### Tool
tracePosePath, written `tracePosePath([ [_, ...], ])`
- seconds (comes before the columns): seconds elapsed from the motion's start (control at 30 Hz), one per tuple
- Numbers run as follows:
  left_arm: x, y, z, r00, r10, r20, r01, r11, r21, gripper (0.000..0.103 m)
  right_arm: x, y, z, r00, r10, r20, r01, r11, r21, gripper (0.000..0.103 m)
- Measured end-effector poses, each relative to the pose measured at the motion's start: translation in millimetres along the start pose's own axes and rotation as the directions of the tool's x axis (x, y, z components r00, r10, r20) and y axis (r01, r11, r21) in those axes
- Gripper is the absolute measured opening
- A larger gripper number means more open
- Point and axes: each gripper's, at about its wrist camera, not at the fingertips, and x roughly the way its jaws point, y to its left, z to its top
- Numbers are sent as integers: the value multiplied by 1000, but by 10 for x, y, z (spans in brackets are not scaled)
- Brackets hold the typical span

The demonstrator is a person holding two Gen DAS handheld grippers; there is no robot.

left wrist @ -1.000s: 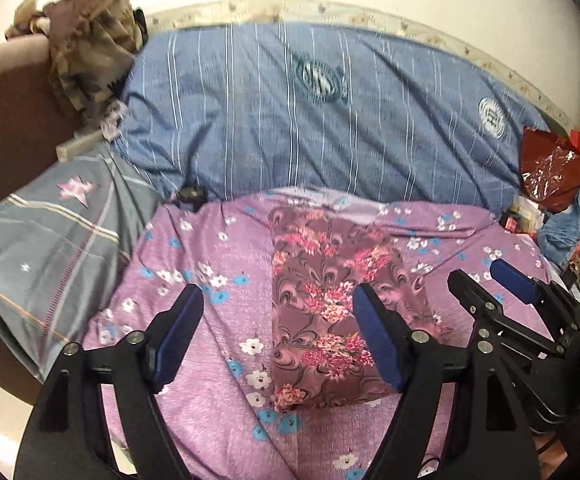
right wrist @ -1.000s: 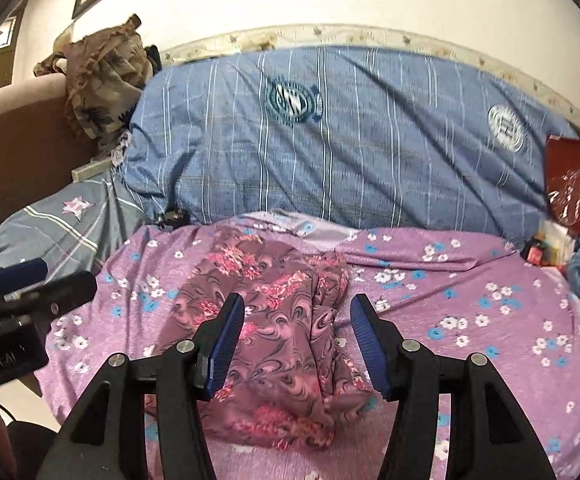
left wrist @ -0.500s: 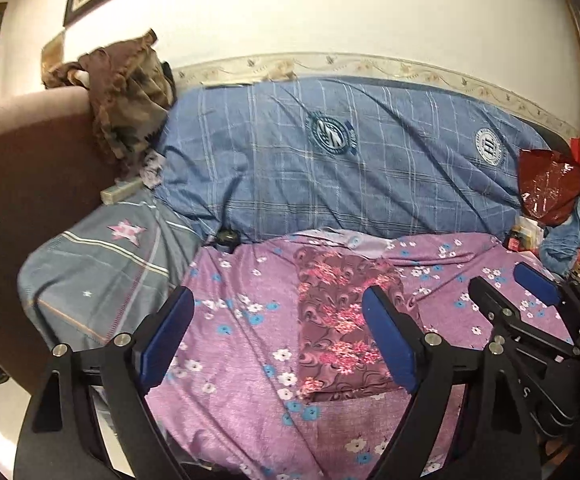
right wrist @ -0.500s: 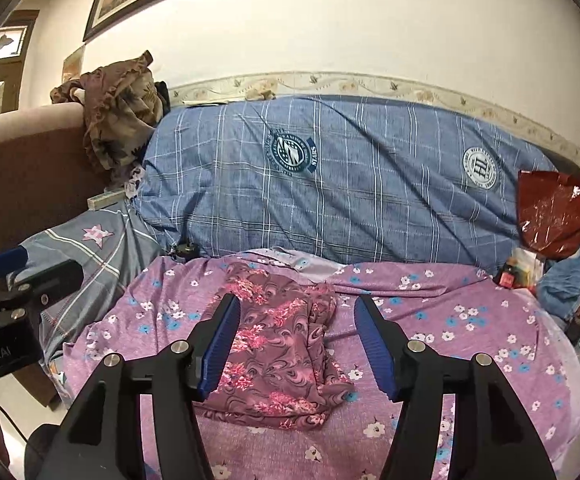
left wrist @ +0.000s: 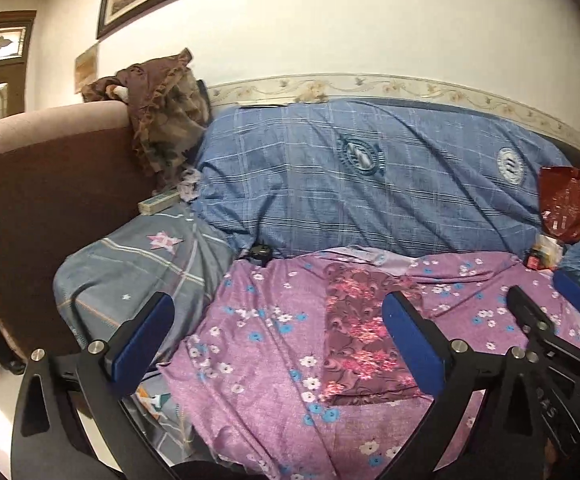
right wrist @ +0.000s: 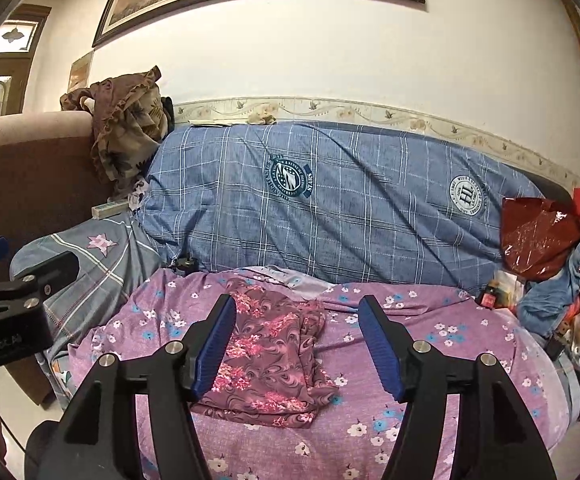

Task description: Fold small clothes

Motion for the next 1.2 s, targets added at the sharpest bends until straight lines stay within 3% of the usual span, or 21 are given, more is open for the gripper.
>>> tracePosePath([
  [0.17, 22, 12, -18, 998, 67, 10, -67, 998, -13, 103, -33, -20, -1, 1000, -17, -1, 17, 1000, 3, 69],
  [0.33, 74, 17, -41, 997, 79, 1, -78, 997, -16, 103, -35, -63, 12, 1000, -30, -2, 30, 999, 15, 74],
  [0.6, 154, 28, -59, 997, 74, -4, -74, 997, -29, 103, -63, -52, 30, 999, -30, 26, 29, 999, 12, 100],
  [0.8, 199, 41, -75, 997, 78, -12, -79, 997, -27, 103, -61, -12, 56, 1000, -11, 22, 11, 1000, 12, 103],
  [1.2, 195, 92, -85, 997, 75, -3, -75, 996, -51, 103, -42, -29, 35, 998, -62, 2, 62, 998, 23, 103],
])
